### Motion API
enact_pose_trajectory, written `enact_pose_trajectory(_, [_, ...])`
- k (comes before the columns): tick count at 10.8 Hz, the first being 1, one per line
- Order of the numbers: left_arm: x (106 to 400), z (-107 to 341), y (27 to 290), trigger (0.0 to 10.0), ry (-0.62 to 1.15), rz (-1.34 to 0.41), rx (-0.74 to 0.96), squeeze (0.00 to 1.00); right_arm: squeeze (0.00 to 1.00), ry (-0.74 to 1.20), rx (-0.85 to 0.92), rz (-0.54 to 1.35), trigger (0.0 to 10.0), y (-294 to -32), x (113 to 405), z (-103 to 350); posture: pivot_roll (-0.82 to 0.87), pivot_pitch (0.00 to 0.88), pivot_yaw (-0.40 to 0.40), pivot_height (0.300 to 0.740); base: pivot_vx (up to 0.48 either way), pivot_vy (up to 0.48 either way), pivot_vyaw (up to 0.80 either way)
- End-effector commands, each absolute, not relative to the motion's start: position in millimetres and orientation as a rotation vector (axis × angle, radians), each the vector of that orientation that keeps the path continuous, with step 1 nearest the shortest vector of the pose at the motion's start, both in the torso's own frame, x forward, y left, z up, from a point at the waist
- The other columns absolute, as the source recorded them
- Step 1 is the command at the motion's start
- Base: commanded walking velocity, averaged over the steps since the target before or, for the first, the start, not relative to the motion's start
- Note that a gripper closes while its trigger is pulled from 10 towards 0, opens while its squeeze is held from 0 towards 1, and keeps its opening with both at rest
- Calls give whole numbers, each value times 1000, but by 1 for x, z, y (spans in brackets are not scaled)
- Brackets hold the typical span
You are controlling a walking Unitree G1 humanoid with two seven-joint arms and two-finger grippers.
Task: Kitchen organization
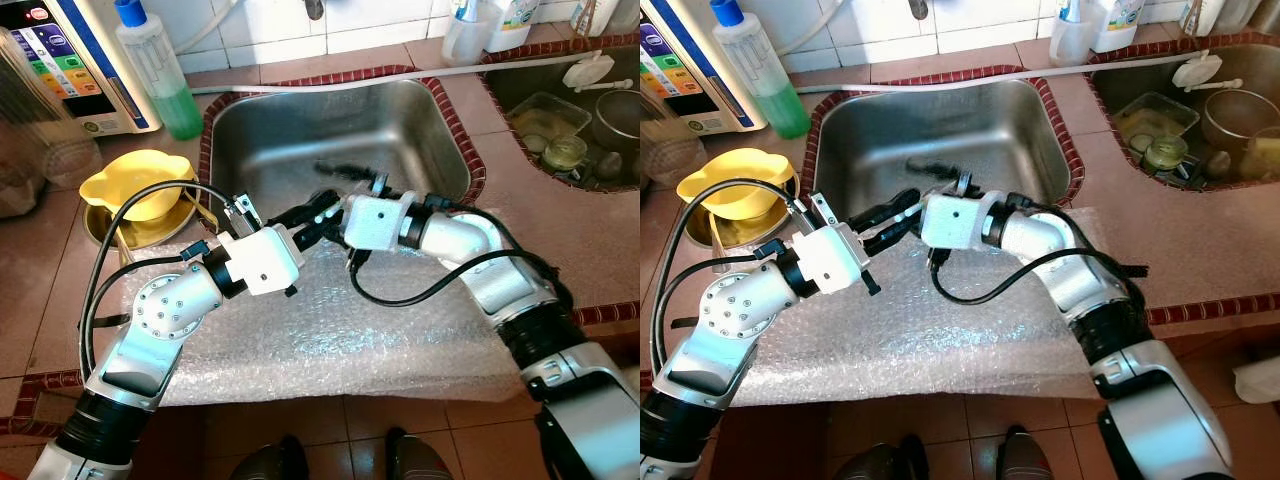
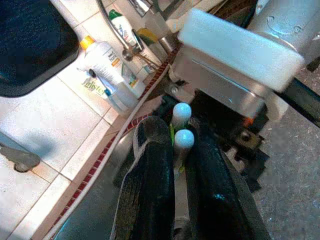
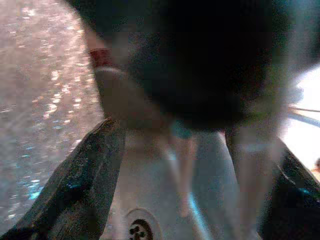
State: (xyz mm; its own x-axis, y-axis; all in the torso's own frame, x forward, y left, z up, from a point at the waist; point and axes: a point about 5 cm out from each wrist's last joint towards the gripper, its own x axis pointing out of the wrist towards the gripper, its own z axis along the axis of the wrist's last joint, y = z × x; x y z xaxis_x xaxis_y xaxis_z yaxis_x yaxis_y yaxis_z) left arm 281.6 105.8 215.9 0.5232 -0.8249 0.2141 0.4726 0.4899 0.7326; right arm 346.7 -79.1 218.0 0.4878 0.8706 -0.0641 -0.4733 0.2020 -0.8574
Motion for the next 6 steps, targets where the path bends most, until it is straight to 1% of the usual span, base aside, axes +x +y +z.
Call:
enact_pose_trajectory(1, [279,213,105,0,-596,-866,667,0,0,-519,-977,1033,0,-71,345,221,-161,238,120,740,0,0,0])
enact_pose_trajectory(6, [278,213,104,0,-601,-863,662,0,0,-501,-988,1045,0,-71,348,219,-163,241,119,740,0,0,0])
